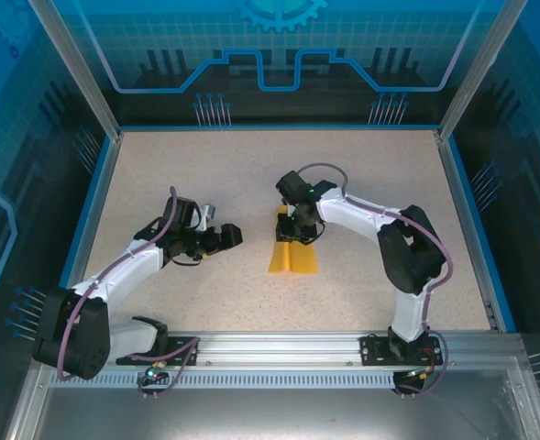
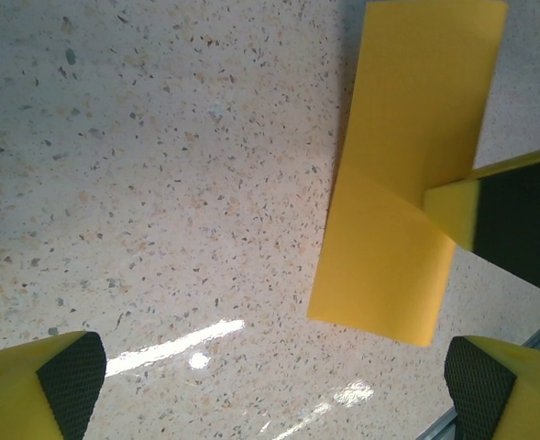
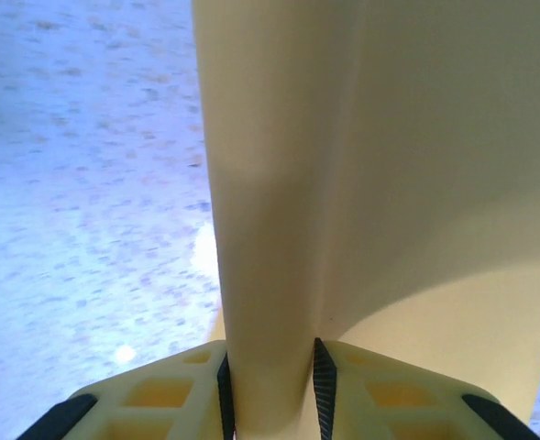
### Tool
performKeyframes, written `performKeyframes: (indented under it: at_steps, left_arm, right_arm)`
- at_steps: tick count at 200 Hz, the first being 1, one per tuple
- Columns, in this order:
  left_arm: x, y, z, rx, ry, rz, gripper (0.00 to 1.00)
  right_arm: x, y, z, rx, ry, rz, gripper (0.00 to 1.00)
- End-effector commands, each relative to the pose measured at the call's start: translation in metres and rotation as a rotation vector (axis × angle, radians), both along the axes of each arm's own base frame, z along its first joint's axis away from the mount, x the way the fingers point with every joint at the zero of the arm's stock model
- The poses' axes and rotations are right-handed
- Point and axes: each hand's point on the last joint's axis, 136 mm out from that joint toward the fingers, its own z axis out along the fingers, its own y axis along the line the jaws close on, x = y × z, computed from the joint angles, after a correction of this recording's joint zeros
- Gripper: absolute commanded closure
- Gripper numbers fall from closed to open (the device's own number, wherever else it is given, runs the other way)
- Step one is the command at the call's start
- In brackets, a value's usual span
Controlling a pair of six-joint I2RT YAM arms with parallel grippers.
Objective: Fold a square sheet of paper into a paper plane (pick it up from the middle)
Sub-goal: Fold the square sheet of paper in half at the center of the table.
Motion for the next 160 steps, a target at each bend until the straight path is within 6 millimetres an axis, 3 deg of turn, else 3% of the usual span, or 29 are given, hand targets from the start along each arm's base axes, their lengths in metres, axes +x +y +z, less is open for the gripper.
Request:
performKeyframes:
  at_steps: [1,45,61,121,160]
  left_arm:
    - [0.001,-0.005,0.016,-0.017,-0.034,-0.032,0.02]
    - [0.000,-0.006,0.021,-0.029,-0.042,-0.029,0.02]
    - [-0.001,-0.008,0.023,-0.043,-0.044,-0.031,0.01]
    - [-0.002,-0.015,0.031,-0.097,-0.043,-0.033,0.01]
    - [-0.003,-0.020,0.032,-0.105,-0.042,-0.039,0.01]
  right_arm:
    - [-0.003,0.023,0.030,0.200,-0.005,0.000,0.69]
    - [-0.005,0.041,0.063,0.427,-0.023,0.007,0.69]
    - [-0.006,0.040,0.064,0.475,-0.020,-0.003,0.68]
    - [-0.013,0.004,0.004,0.449,0.085,-0.089,0.67]
    - [-0.017,-0.014,-0.014,0.441,0.110,-0.114,0.65]
